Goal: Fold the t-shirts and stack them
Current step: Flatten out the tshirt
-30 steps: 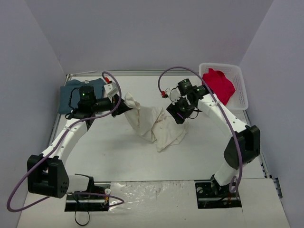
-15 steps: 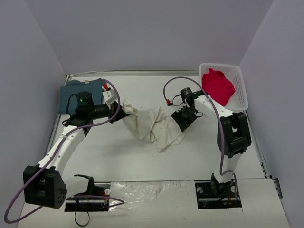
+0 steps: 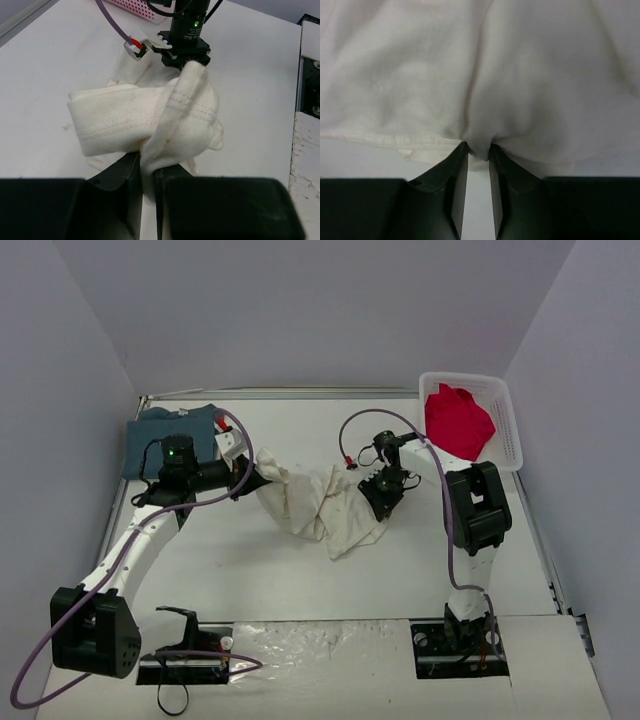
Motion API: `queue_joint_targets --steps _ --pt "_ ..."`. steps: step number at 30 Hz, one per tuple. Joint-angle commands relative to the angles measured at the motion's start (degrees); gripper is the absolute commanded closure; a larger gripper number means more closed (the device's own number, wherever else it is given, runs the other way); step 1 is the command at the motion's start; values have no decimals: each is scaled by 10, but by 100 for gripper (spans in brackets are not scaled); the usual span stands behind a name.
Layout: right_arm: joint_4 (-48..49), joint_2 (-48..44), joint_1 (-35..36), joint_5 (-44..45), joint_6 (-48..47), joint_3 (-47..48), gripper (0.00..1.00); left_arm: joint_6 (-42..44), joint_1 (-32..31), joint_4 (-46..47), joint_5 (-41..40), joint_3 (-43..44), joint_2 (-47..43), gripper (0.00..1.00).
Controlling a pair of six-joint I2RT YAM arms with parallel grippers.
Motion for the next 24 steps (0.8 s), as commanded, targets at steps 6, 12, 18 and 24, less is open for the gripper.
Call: queue_joint_targets --steps 6,12,18,24 --pt "-14 17 -3 7 -6 12 100 46 15 -35 2 30 -15 98" --pt "-32 -61 -10 38 -8 10 100 110 57 -180 9 99 -13 98" --pt "-104 -119 -34 68 -25 118 100 150 99 -260 2 160 -34 98" --pt "-147 -120 -58 85 -40 250 100 169 116 -308 -10 191 -42 98"
